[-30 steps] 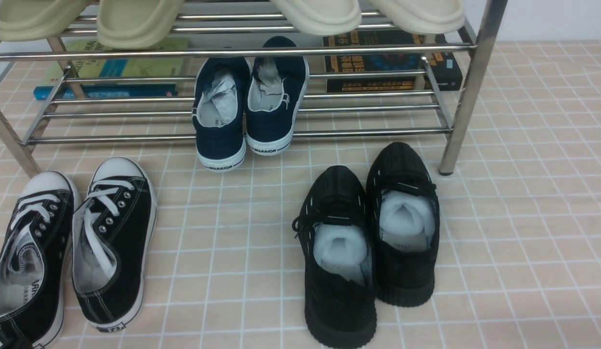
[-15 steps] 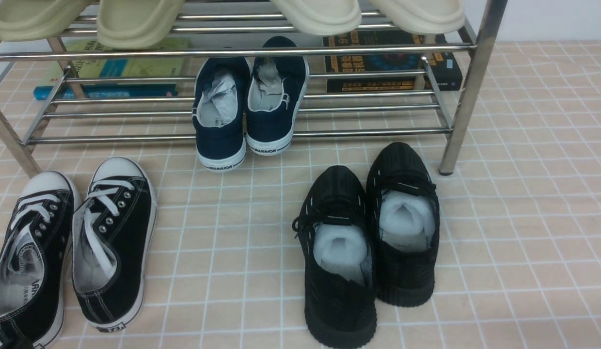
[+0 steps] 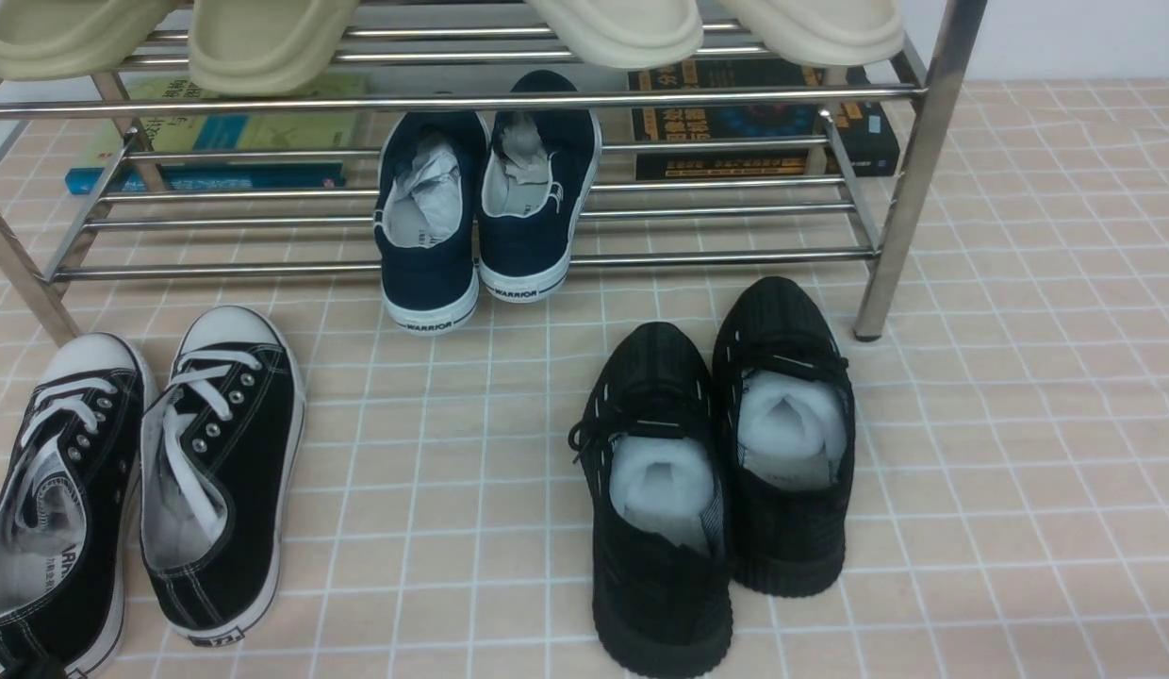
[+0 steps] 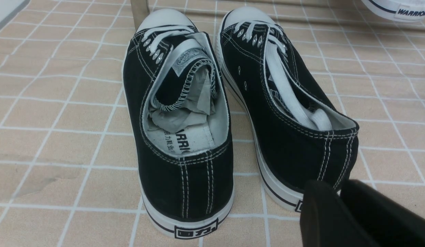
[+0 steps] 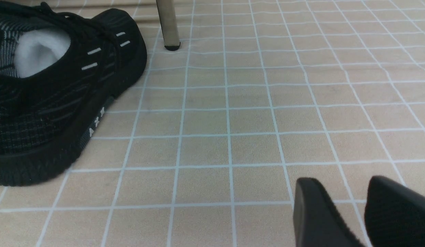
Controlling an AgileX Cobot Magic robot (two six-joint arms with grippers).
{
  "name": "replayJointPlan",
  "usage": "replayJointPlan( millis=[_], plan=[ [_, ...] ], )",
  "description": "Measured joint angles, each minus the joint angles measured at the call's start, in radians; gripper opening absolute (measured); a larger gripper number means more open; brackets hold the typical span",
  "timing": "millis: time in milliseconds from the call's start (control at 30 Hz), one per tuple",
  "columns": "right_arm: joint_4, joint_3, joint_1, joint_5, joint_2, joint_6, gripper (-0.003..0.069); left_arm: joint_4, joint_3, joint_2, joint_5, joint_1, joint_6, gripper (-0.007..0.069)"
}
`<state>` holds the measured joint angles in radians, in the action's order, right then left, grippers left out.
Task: Take the shoes off the shelf from the light coffee tablecloth by hand.
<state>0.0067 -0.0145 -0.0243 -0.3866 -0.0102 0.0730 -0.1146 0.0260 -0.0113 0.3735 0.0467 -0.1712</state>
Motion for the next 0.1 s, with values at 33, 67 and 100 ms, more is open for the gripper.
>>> replayJointPlan(
  millis=[33,67,100],
  plan=[
    [0.0,0.0,0.0,0.0,0.0,0.0,0.024,-0.001,0.0,0.0,0.0,0.0,0.0,0.0113],
    [0.0,0.0,0.0,0.0,0.0,0.0,0.024,-0.001,0.0,0.0,0.0,0.0,0.0,0.0113],
    [0.0,0.0,0.0,0.0,0.0,0.0,0.024,-0.001,0.0,0.0,0.0,0.0,0.0,0.0116]
  ],
)
